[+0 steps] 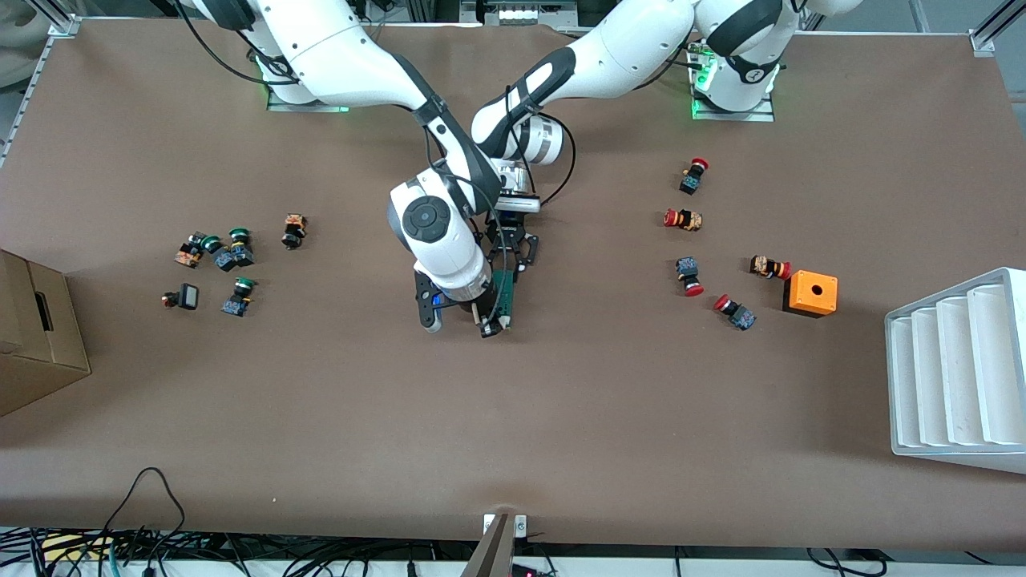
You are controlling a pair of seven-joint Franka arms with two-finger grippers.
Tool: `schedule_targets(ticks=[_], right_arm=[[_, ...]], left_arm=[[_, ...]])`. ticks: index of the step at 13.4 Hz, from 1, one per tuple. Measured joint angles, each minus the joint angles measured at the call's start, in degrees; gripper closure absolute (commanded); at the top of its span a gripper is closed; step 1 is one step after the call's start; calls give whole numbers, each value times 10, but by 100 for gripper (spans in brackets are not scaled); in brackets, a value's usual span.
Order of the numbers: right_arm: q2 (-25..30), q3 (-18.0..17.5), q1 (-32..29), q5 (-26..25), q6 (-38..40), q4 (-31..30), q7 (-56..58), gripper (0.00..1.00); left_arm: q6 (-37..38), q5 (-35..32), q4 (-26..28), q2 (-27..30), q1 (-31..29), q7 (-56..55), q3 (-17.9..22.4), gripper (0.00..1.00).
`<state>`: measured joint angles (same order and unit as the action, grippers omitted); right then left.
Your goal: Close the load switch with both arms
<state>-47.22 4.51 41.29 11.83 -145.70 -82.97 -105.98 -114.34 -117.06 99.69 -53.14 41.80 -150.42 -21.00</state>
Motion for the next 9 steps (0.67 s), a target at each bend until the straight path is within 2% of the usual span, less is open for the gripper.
schedule_targets(ticks=[2, 3, 4, 5, 7, 8, 9], right_arm=[[-1, 0, 0, 0, 0, 2, 0, 73], [-1, 0, 0, 0, 0, 2, 0, 67], [-1, 0, 0, 0, 0, 2, 0, 38], [-1, 1, -2, 0, 2, 4, 0, 2], [5, 2, -15, 0, 23, 14, 4, 1], [16, 2, -25, -1, 40, 20, 17, 1], [34, 2, -37, -1, 65, 23, 46, 1]], left_arm=[[0, 0, 0, 0, 0, 0, 0, 68], [0, 0, 0, 0, 0, 0, 0, 68], [0, 0, 0, 0, 0, 0, 0, 68], [0, 0, 0, 0, 0, 0, 0, 68], [0, 0, 0, 0, 0, 0, 0, 65], [0, 0, 0, 0, 0, 0, 0, 27], [0, 0, 0, 0, 0, 0, 0, 0]])
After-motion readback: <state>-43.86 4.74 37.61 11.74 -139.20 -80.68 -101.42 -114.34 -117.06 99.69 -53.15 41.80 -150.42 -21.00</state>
